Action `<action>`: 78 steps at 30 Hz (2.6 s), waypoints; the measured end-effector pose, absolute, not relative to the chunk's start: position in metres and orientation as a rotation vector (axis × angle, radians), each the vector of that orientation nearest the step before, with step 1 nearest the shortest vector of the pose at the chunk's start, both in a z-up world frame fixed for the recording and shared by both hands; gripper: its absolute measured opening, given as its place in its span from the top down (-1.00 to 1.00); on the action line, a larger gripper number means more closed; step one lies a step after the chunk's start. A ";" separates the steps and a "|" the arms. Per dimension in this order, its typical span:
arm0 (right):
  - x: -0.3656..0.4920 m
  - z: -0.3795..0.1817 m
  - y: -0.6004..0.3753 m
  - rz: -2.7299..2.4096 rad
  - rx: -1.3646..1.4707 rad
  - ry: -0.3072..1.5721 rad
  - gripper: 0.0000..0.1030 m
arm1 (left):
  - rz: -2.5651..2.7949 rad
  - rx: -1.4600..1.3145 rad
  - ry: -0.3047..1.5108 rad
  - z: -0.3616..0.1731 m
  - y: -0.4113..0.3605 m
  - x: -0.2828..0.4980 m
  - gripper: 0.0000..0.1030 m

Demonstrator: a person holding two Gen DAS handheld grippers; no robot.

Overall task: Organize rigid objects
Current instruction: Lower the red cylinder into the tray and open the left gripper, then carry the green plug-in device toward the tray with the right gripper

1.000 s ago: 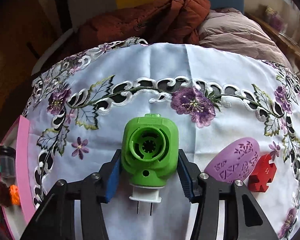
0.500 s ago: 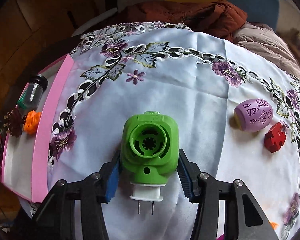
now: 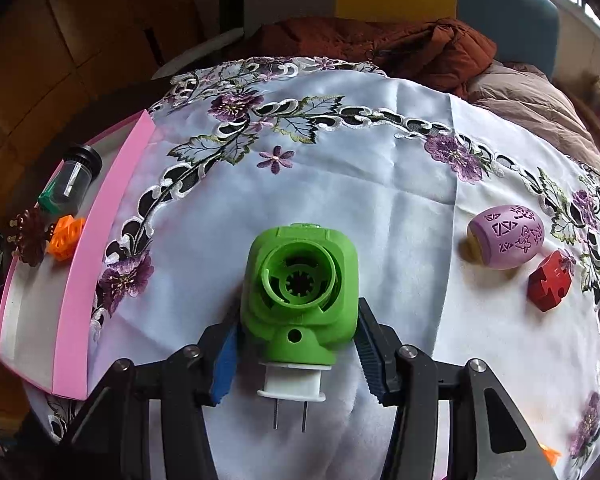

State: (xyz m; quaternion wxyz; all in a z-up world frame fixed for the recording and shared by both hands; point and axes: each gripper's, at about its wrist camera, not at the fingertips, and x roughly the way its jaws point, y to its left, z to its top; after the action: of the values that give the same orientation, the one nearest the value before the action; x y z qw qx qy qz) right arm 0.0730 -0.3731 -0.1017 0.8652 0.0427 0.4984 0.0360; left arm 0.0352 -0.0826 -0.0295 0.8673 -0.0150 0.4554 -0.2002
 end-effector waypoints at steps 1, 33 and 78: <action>0.074 -0.102 -0.371 0.072 0.082 1.043 -0.03 | -0.409 -0.039 0.952 -0.028 -0.077 0.035 0.51; 0.078 -0.102 -0.367 0.064 0.043 1.044 -0.02 | -0.193 -0.039 1.086 -0.085 -0.043 0.068 0.51; 0.079 -0.102 -0.360 0.048 -0.008 1.011 -0.01 | -0.155 0.017 0.967 -0.052 -0.040 0.041 0.47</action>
State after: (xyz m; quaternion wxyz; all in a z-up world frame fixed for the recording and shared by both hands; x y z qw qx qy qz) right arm 0.0785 -0.3599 -0.1017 0.8746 -0.0038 0.4843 0.0229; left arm 0.0405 -0.0398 -0.0524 0.8824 0.0081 0.4644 -0.0746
